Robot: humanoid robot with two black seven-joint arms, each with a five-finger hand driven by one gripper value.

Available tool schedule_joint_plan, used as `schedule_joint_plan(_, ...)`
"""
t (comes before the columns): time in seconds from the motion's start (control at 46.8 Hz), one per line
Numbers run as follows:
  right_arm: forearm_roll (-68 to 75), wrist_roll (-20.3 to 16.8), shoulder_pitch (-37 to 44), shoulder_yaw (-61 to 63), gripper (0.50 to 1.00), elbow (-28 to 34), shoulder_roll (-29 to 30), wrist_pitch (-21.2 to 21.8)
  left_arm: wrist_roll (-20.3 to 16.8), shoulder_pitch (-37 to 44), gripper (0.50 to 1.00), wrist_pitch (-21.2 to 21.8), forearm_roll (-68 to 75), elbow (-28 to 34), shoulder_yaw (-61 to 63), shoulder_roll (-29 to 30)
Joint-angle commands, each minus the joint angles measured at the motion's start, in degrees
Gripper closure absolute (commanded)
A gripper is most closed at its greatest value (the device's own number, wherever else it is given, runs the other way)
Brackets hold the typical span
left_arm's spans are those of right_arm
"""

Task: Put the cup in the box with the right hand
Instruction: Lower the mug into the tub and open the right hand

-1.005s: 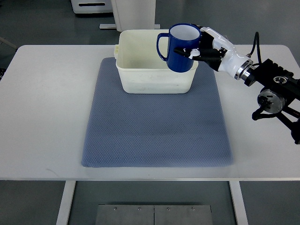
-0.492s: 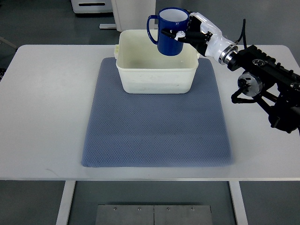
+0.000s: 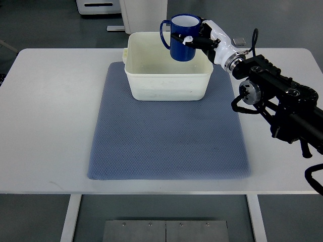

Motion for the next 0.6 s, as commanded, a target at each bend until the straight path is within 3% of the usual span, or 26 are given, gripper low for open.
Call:
schedule_joint_plan(0.0, 0.0, 0.0, -0.2, -1.0, 1.0, -0.4, 0.0, -0.5, 0.0, 0.0, 0.5, 0.0, 0.0, 0.0, 0.0, 0.0)
schedule_joint_plan(0.257, 0.0, 0.1, -0.7, -3.3, 1.0, -0.5, 0.5, -3.5, 0.0, 0.0, 0.5, 0.0, 0.0, 0.0, 0.0, 0.0)
schedule_joint_plan(0.577, 0.0, 0.1, -0.7, -3.3, 1.0, -0.5, 1.0, -3.8, 0.0, 0.0, 0.5, 0.0, 0.0, 0.0, 0.0, 0.0)
